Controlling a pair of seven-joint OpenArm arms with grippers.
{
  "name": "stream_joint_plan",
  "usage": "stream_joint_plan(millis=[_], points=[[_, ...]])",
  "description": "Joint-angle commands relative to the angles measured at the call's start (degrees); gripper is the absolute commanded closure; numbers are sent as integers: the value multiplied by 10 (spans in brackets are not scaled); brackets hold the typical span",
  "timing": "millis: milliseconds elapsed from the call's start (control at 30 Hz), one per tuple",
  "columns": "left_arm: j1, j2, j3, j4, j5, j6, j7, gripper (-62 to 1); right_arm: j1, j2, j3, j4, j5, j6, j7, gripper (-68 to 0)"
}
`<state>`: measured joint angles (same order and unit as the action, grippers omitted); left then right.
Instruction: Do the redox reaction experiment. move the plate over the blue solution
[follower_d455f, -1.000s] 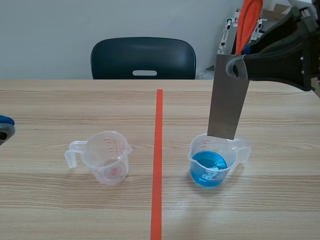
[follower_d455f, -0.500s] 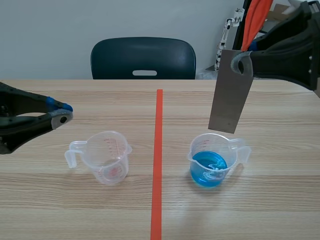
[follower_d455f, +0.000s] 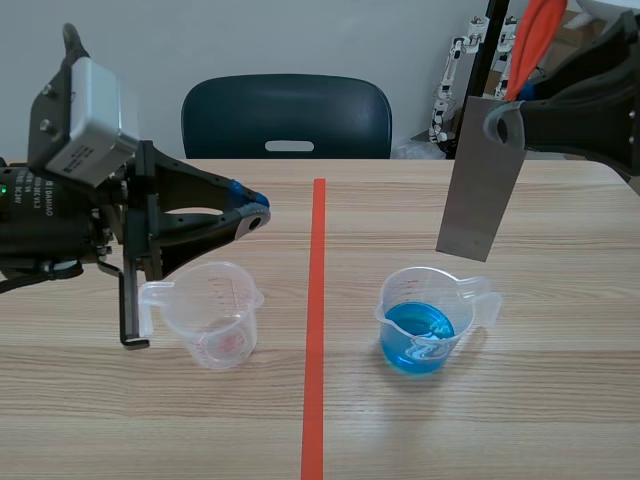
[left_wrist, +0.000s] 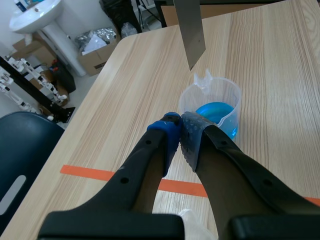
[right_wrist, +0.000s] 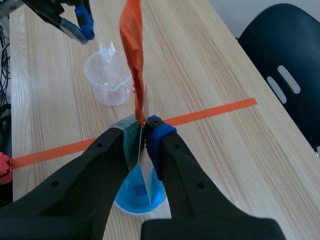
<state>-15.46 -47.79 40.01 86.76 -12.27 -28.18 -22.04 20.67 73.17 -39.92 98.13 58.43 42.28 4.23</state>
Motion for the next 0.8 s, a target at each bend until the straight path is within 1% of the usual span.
stream_joint_plan(millis=[0, 100, 200, 267, 333, 400, 633, 767], points=[[-15, 10, 11, -14, -7, 1, -5, -40, 1, 8, 5, 6, 20, 4, 12, -6], [-43, 33, 40, -44, -5, 0, -5, -40, -8, 8, 5, 6, 38, 4, 12, -6], [-67, 59, 68, -78, -5, -2, -5, -40, -10, 8, 5, 6, 40, 4, 12, -6], [-81, 74, 84, -97, -5, -9, -6, -40, -10, 8, 5, 6, 44, 4, 11, -6], [-93, 89, 99, -112, -5, -16, -6, -40, -10, 8, 5, 6, 50, 4, 8, -6], [-102, 101, 113, -123, -5, -16, -4, -40, -10, 8, 5, 6, 55, 4, 6, -6], [-121, 137, 149, -160, -4, -24, -3, -40, -10, 8, 5, 6, 67, 4, 3, -6], [-130, 152, 156, -177, -4, -29, 9, -40, -10, 8, 5, 6, 67, 4, 4, -6]])
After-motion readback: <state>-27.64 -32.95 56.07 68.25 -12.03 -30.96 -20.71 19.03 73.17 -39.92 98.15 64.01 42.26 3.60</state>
